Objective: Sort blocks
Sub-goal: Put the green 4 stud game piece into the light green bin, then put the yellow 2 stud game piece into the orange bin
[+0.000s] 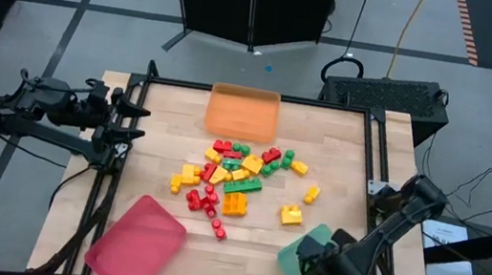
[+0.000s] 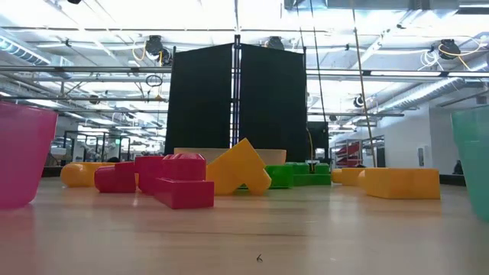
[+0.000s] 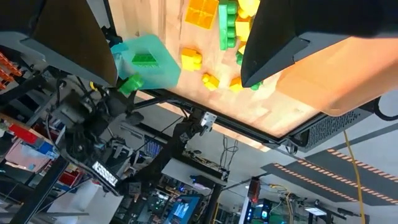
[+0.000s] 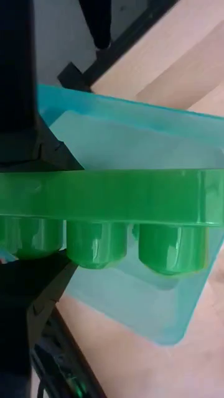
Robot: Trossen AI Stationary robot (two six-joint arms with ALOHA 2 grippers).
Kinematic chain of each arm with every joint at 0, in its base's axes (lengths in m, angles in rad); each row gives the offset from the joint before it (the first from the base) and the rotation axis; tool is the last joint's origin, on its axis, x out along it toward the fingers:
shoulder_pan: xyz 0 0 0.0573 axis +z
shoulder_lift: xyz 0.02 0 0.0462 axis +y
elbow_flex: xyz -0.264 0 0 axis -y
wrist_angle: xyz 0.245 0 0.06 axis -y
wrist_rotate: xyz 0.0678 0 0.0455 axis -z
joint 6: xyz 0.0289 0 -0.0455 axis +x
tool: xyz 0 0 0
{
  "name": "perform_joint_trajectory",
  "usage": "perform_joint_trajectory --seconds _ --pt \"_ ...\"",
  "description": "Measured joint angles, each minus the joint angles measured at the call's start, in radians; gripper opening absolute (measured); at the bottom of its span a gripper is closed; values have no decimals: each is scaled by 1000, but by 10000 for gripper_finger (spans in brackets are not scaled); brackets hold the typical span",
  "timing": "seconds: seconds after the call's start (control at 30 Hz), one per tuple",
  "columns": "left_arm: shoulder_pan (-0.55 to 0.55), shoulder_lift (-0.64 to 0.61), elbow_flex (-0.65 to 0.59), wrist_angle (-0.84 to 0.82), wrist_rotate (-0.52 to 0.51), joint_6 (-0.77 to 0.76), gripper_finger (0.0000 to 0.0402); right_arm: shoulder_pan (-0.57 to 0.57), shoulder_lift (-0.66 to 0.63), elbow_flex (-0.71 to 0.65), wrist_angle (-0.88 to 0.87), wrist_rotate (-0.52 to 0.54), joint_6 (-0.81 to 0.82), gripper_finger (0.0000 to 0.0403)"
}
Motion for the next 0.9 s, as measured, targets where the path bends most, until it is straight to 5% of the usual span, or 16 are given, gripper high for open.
perform_joint_trajectory --seconds 0.2,0.37,0.47,0.7,0.9 --pt "0 0 0 0 0 0 345 1 71 0 39 17 -47 150" --pt "0 0 0 0 0 0 345 -17 81 0 10 8 -18 282" --pt "0 0 0 1 0 0 345 -25 81 0 12 -9 -9 325" --pt "0 0 0 1 0 0 345 -89 25 0 107 69 -112 308" --pt "0 0 0 1 0 0 345 -301 -11 1 312 178 -505 305"
